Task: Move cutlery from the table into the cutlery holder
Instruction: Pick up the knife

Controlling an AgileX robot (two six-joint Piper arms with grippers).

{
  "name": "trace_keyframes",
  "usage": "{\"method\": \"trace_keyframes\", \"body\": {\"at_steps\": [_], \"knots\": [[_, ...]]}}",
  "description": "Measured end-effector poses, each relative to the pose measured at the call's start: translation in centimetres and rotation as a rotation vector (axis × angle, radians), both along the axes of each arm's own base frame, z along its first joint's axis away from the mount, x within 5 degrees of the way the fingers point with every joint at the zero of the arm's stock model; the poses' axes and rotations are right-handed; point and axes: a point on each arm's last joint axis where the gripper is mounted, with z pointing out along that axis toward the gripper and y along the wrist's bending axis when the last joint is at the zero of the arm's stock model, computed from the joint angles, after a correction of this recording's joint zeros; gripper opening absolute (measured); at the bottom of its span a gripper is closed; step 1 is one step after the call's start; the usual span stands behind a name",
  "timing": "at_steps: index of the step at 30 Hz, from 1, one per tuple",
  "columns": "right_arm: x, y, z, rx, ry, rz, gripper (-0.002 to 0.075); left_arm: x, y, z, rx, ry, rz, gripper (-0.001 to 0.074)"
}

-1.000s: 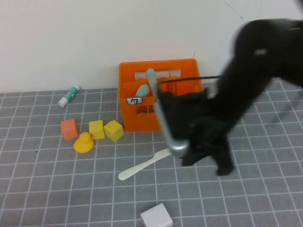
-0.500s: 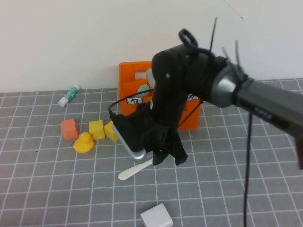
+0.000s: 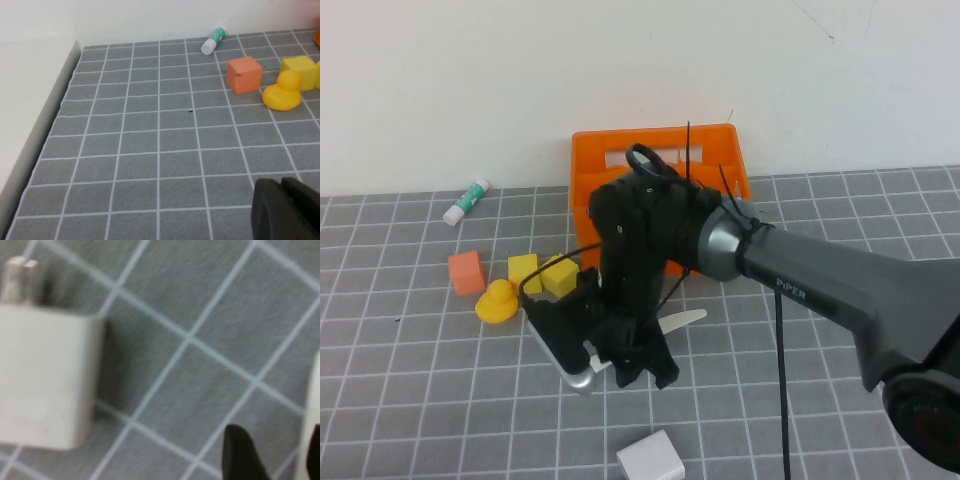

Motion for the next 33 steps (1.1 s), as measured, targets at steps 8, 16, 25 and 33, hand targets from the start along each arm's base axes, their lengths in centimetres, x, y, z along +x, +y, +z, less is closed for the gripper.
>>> {"method": "trace_keyframes", "body": {"at_steps": [8,16,25,33], "knots": [[0.7,0.6,0.4,0.060,-0.054,-0.040,0.0368,0.0,0.0,0.0,0.000,0.000,0.000,-0.0001],[0.8,0.7,-0.5,0.044,-0.042,-0.064,0.0375,0.0,0.0,0.0,0.000,0.000,0.000,-0.0001],[1.2,1.0,-2.5,0.051,-0.046,-0.123,0.0375,0.0,0.1,0.0,0.025,0.001,0.001,-0.0001],[1.2,1.1,-2.6,0.054,-0.038,-0.174,0.0375,0.0,0.2,0.0,0.058,0.004,0.004,-0.0001]]}}
